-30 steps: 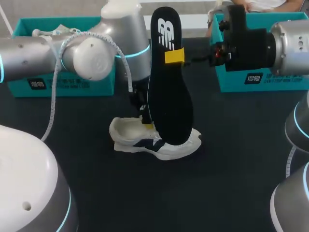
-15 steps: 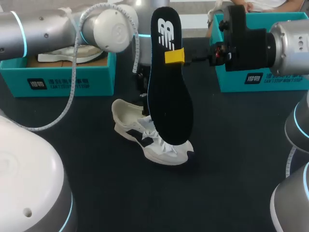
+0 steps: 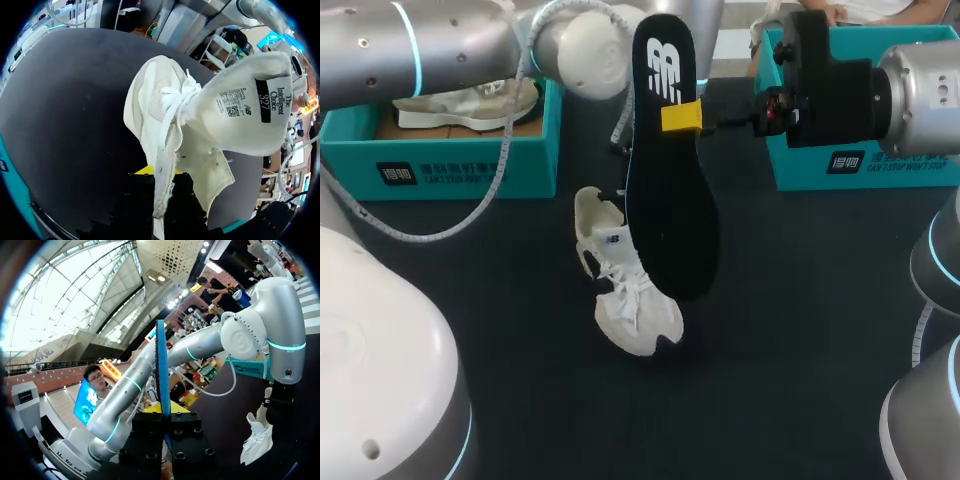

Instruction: Take the shoe out of the shoebox, open the shoe tongue, remove and reinsert the insole, then place the shoe into the shoebox

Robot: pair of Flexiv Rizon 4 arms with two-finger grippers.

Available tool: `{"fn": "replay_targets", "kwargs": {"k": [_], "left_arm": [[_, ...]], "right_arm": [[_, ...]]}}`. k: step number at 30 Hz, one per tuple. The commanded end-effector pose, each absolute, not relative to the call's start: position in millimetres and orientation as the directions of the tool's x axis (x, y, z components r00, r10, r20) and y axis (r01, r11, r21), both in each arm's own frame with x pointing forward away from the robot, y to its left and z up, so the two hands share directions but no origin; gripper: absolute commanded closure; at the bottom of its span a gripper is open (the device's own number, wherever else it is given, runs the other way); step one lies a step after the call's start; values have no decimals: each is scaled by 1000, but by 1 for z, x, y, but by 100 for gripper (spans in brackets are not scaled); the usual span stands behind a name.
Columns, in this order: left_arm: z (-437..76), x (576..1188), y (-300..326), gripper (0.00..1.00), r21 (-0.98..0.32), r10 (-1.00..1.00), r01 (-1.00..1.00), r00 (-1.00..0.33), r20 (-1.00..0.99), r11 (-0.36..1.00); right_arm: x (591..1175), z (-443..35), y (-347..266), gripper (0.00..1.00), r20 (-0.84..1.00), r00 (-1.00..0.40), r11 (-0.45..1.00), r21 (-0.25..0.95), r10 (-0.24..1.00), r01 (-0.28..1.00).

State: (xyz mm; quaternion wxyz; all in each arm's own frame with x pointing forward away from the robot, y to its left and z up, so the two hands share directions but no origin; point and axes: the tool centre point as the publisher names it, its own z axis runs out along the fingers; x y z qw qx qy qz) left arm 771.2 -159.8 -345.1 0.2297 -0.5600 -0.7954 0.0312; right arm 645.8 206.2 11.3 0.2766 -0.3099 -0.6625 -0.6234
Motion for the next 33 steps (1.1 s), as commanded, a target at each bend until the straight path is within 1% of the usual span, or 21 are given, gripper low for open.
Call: {"fn": "replay_targets", "kwargs": {"k": [1,6,9,17,19,20,22,33], "left_arm": [[-344,762,-171,100,-280,902,905,-202,382,322],[-346,758,-184,100,-249,910,929,-167,380,275],[-348,760,-196,100,-245,923,947,-109,369,209],[-353,754,-211,100,-186,920,977,-24,390,104],[-357,754,-213,100,-182,916,978,-24,400,105],[-360,753,-215,100,-184,913,979,-4,409,86],[-364,751,-216,100,-168,906,981,-21,423,101],[-378,746,-210,100,-200,892,976,17,452,83]], "right_arm": [[647,11,210,100,754,-654,31,653,67,756],[647,11,210,100,754,-654,31,653,67,756],[647,11,210,100,754,-654,31,653,67,756],[647,11,210,100,754,-654,31,653,67,756],[647,11,210,100,754,-654,31,653,67,756],[647,11,210,100,754,-654,31,653,67,756],[647,11,210,100,754,-654,31,653,67,756],[647,11,210,100,754,-654,31,653,67,756]]}}
